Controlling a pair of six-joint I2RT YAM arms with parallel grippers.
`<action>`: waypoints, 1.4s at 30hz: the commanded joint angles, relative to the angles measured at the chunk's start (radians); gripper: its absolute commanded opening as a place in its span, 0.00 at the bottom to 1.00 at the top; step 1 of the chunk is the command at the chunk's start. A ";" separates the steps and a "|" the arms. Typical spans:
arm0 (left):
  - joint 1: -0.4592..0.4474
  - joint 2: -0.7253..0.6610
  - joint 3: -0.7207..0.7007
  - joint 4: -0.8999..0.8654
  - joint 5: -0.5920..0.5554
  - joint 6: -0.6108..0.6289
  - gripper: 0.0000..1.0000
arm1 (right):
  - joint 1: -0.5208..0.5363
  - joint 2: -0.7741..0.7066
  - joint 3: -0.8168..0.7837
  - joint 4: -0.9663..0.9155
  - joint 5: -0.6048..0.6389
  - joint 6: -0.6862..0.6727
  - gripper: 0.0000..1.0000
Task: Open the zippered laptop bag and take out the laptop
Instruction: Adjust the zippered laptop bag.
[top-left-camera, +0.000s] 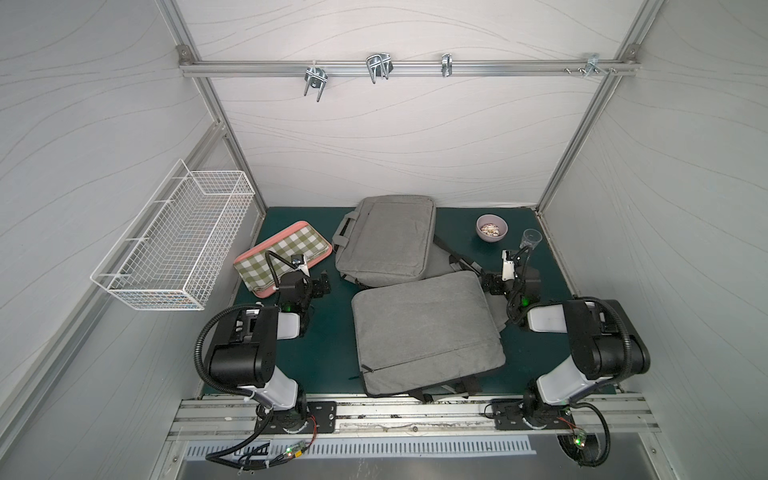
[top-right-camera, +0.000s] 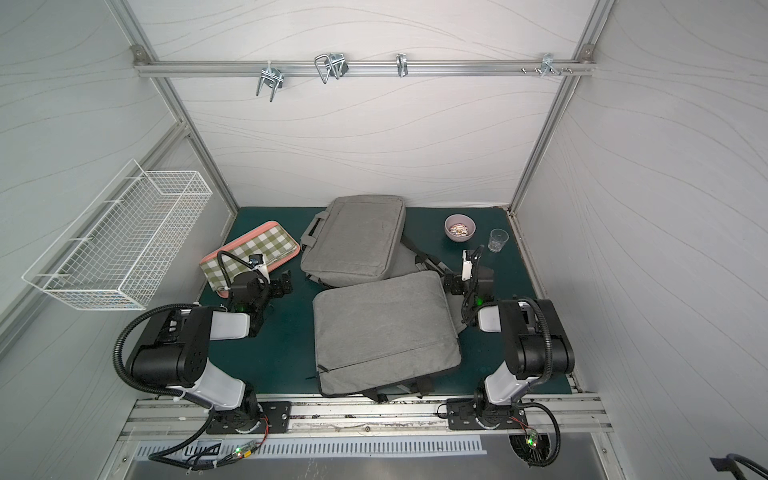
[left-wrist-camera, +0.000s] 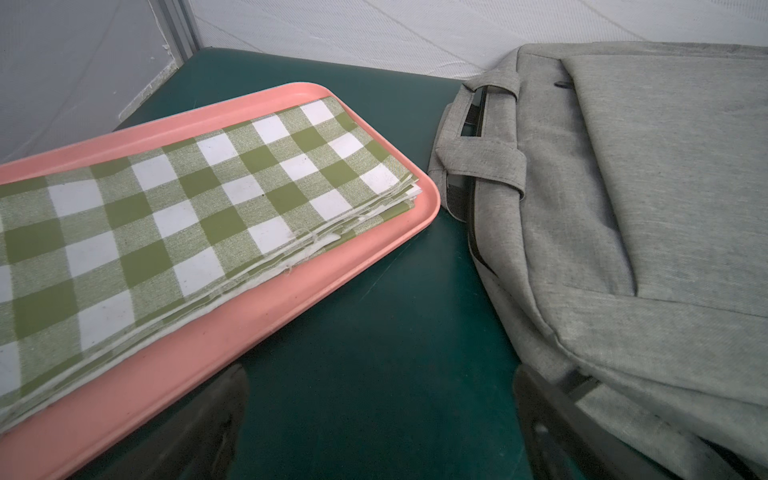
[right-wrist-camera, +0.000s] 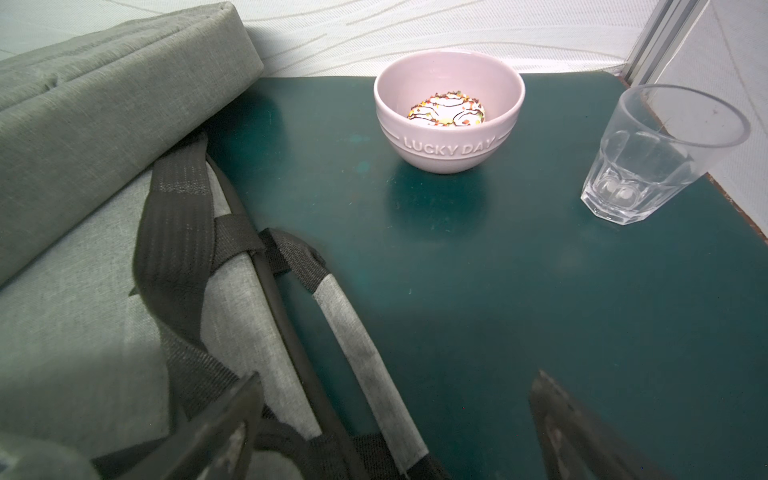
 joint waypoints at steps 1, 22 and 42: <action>-0.001 -0.015 0.020 0.034 0.011 0.016 0.99 | -0.001 -0.012 0.003 -0.001 -0.010 -0.014 0.99; -0.014 -0.286 0.512 -1.020 0.270 -0.161 0.92 | 0.060 -0.446 0.253 -0.717 -0.407 -0.018 0.99; -0.028 0.360 1.027 -1.305 0.468 -0.109 0.86 | 0.234 -0.474 0.384 -1.289 -0.411 0.198 0.99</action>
